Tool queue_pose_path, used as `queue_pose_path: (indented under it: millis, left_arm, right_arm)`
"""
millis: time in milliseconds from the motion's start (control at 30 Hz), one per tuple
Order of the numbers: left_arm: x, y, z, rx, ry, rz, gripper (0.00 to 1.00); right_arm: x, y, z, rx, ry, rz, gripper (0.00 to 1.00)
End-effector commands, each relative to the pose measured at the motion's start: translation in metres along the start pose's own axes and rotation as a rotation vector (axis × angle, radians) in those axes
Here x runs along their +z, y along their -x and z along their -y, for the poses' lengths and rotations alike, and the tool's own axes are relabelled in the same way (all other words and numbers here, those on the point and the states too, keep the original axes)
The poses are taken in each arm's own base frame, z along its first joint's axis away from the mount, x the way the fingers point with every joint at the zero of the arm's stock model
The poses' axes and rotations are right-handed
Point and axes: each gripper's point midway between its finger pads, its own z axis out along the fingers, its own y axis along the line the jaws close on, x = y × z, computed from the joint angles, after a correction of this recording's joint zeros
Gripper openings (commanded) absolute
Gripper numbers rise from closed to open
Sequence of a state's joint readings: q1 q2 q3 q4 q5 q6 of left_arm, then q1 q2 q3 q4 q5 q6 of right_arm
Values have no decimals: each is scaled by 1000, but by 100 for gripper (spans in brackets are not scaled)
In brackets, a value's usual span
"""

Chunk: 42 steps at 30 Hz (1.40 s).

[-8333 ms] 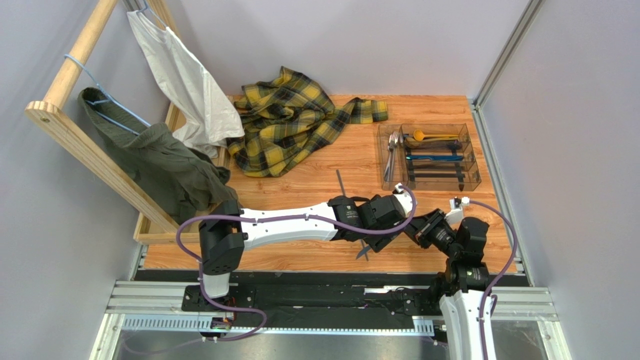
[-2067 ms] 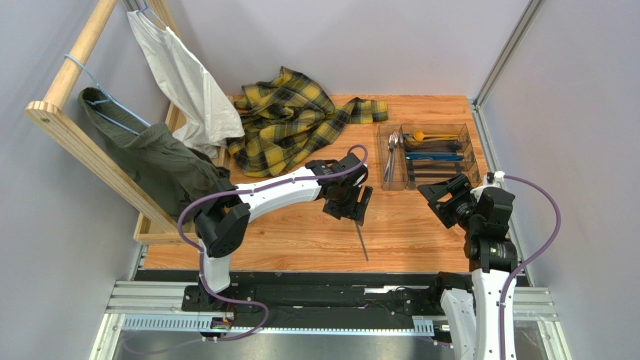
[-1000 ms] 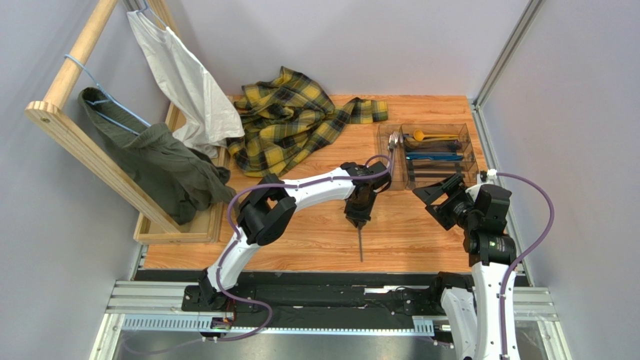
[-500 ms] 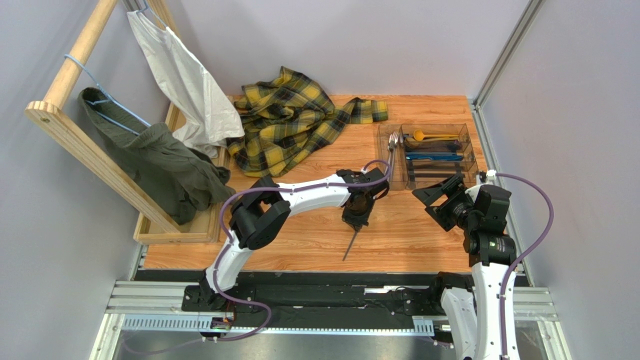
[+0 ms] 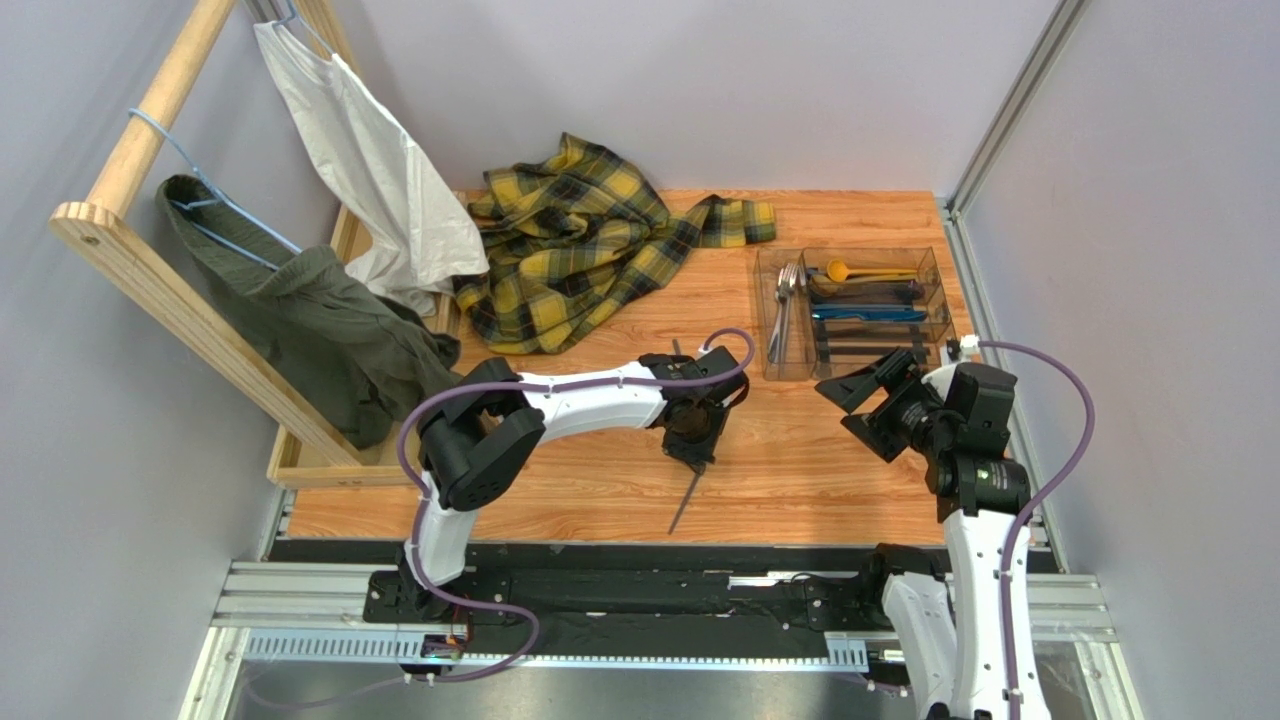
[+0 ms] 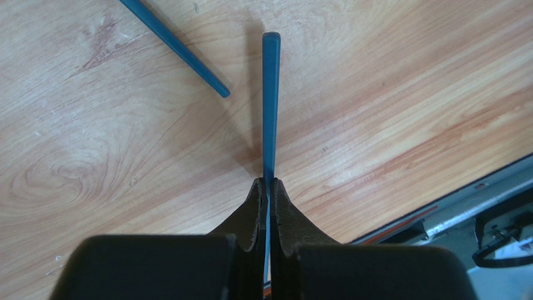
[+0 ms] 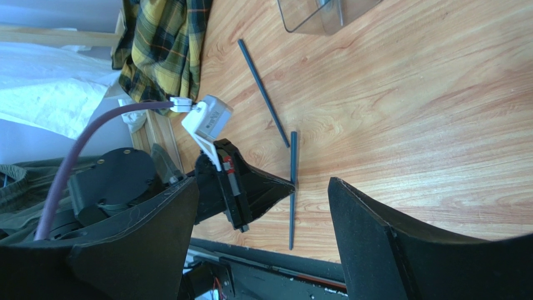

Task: Sort the eating utensils into containers
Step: Pick up the chopstick from the center of the board.

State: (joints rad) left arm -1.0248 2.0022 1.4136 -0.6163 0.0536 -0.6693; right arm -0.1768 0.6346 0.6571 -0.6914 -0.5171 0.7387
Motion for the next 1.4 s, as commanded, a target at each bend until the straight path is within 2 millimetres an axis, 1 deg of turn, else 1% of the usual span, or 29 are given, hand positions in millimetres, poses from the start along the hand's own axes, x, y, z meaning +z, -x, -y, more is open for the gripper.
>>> queue_pose_path:
  millis: [0,67,100,167,200,267,300,433,567,700,833,900,933,1067,1200,1367]
  left_arm:
    - [-44,27,24,6,-120,126,0]
    - [-52,29,27,18,-139,145,0]
    - [-60,31,30,24,-153,163,0]
    - [-69,35,32,39,-168,183,0]
    - [-76,36,35,53,-184,196,0]
    - [-84,38,39,66,-200,213,0]
    - [-91,41,41,77,-218,229,0]
    - [-108,46,56,119,-261,266,0]
    - [-121,50,72,168,-301,289,0]
    - [-127,48,85,200,-342,280,0]
    - [-134,47,96,225,-373,281,0]
    - [-132,45,98,235,-365,268,0]
    - [-135,45,102,246,-375,270,0]
    - [-131,43,109,262,-376,254,0]
    - [-132,43,118,278,-388,256,0]
    - [-129,40,121,293,-396,237,0]
  right_arm:
    - [2,-3,-11,-38,65,-38,80]
    - [4,-5,-11,-33,75,-49,80]
    - [4,-6,-12,-31,80,-55,80]
    - [5,-7,-12,-32,88,-65,80]
    - [6,-7,-12,-31,89,-68,80]
    - [7,-8,-12,-28,94,-81,80]
    - [8,-9,-13,-27,98,-85,80]
    - [9,-11,-14,-23,111,-102,80]
    - [10,-16,-10,-20,103,-126,80]
    - [12,-23,-6,-8,110,-150,80]
    - [12,-26,-9,-8,138,-157,77]
    - [10,-28,-10,-5,151,-164,77]
    - [10,-29,-11,-5,162,-163,76]
    - [10,-35,-14,-3,190,-183,74]
    - [11,-42,-18,2,211,-210,73]
    - [4,-45,-24,0,243,-209,73]
